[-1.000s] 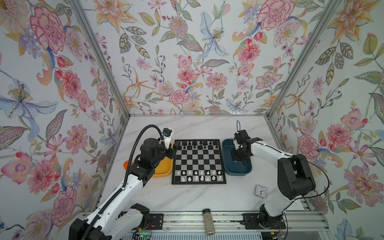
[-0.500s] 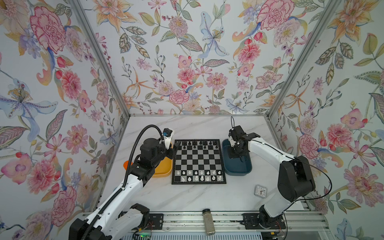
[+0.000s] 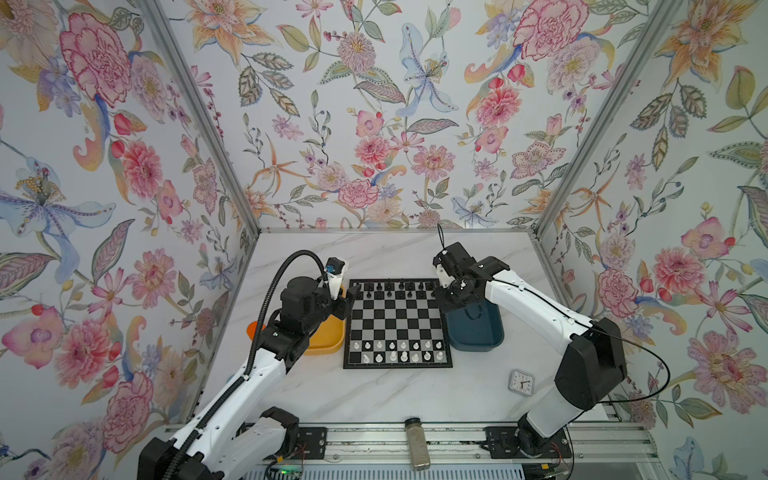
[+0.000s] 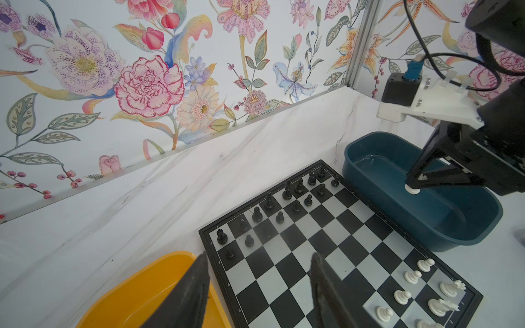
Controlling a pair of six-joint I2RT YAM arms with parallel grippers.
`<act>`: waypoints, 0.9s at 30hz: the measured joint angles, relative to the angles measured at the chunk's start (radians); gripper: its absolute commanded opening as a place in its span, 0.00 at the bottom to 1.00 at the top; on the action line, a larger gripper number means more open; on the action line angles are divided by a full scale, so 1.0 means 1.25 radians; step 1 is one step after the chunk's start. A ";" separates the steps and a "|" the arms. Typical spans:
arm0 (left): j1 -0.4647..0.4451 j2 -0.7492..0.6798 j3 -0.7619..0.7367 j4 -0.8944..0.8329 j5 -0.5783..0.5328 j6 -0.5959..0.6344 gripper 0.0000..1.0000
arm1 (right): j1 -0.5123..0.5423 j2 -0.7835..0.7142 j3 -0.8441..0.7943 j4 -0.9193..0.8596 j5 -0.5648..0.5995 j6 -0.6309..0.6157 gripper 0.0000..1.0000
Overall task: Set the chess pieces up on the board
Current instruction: 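Lift the white piece with the right gripper and carry it over the board, then carry the white piece with the right gripper to the nearest-rank corner square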
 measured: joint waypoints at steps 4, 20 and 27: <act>0.000 -0.017 0.000 -0.008 0.000 0.000 0.58 | 0.047 0.013 0.042 -0.007 -0.009 0.001 0.00; -0.011 -0.142 0.002 -0.039 0.005 -0.019 0.55 | 0.233 0.192 0.185 -0.018 -0.088 0.016 0.00; -0.033 -0.188 0.002 -0.055 0.000 -0.024 0.55 | 0.295 0.226 0.209 -0.023 -0.106 0.025 0.00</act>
